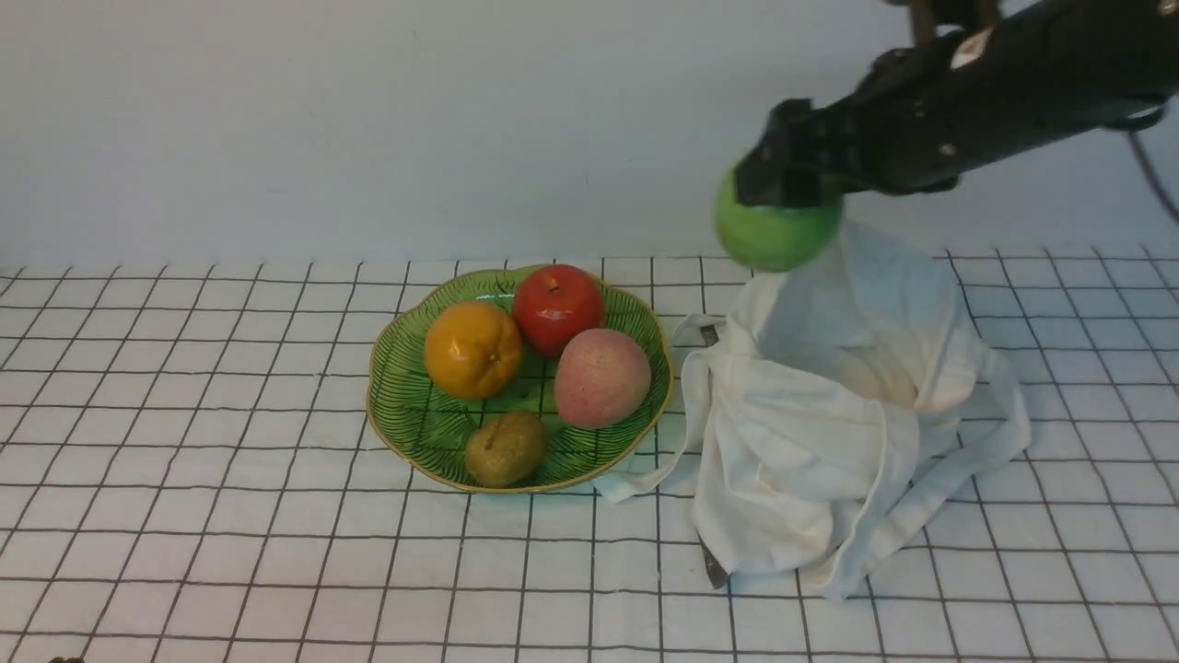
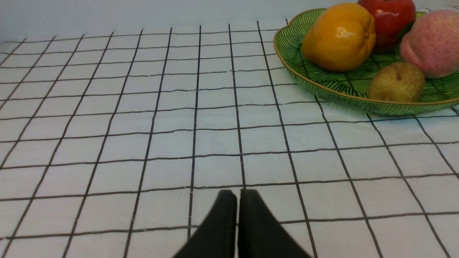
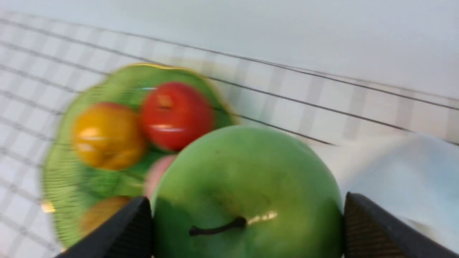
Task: Take the fruit out of the bag on the white checkered tablecloth and place them on the plate.
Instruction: 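Move the fruit from the bag and place it onto the plate with the right gripper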
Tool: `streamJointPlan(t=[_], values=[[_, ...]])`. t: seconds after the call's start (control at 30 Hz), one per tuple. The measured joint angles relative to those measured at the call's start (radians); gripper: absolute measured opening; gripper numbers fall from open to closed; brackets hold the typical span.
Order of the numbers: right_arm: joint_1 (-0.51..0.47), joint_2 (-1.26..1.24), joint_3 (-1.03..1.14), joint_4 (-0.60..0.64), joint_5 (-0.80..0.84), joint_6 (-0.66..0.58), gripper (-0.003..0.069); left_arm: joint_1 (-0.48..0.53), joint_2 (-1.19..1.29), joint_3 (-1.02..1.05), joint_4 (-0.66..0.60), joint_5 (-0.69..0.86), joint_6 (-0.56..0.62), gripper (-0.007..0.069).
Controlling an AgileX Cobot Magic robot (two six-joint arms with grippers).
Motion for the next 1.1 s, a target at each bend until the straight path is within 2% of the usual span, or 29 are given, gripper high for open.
streamJointPlan(t=[0.03, 0.1, 0.3, 0.5, 0.67, 1.0, 1.1], values=[[0.006, 0.004, 0.000, 0.000, 0.000, -0.007, 0.0617, 0.000, 0.000, 0.000, 0.000, 0.000, 0.000, -0.0008], [0.088, 0.069, 0.000, 0.112, -0.098, -0.094, 0.0617, 0.000, 0.000, 0.000, 0.000, 0.000, 0.000, -0.0008], [0.236, 0.211, 0.000, 0.210, -0.352, -0.274, 0.0617, 0.000, 0.000, 0.000, 0.000, 0.000, 0.000, -0.0008], [0.286, 0.306, 0.000, 0.231, -0.527, -0.359, 0.0624, 0.000, 0.000, 0.000, 0.000, 0.000, 0.000, -0.0008], [0.287, 0.331, 0.000, 0.247, -0.550, -0.361, 0.0685, 0.000, 0.000, 0.000, 0.000, 0.000, 0.000, -0.0008], [0.287, 0.319, 0.000, 0.256, -0.506, -0.361, 0.0691, 0.000, 0.000, 0.000, 0.000, 0.000, 0.000, -0.0008], [0.287, 0.271, 0.001, 0.248, -0.431, -0.368, 0.0691, 0.000, 0.000, 0.000, 0.000, 0.000, 0.000, -0.0008]])
